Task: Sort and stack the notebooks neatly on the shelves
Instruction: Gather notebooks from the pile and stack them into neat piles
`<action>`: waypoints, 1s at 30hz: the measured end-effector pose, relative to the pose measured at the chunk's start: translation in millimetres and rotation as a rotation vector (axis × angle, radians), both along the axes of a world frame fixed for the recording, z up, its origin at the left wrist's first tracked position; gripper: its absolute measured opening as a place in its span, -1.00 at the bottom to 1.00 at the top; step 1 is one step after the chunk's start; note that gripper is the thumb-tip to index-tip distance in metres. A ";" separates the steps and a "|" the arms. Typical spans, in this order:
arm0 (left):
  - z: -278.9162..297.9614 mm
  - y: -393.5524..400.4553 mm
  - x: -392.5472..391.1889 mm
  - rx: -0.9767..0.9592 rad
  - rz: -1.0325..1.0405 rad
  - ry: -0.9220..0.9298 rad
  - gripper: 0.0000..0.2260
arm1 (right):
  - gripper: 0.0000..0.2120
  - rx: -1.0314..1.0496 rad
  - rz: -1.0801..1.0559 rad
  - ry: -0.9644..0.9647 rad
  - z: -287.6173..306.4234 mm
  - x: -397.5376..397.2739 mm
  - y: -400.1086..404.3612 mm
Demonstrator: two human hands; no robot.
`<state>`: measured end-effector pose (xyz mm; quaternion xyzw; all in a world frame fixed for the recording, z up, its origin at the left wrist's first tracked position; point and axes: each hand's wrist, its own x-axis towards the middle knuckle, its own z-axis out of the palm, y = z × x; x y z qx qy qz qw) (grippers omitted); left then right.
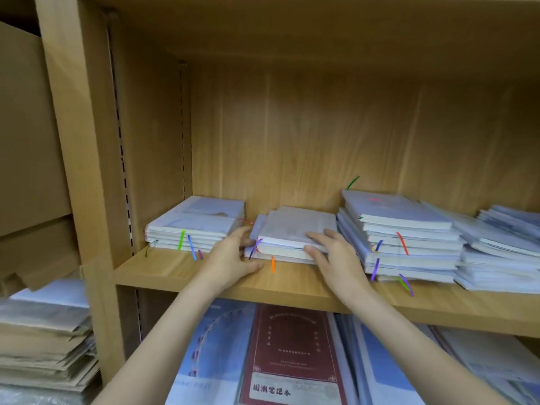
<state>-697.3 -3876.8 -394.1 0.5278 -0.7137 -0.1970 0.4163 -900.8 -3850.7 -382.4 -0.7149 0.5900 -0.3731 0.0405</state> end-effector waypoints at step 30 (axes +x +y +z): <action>19.8 51.2 4.9 0.266 -0.330 1.188 -0.69 | -0.62 0.227 0.217 -1.201 34.5 13.9 15.4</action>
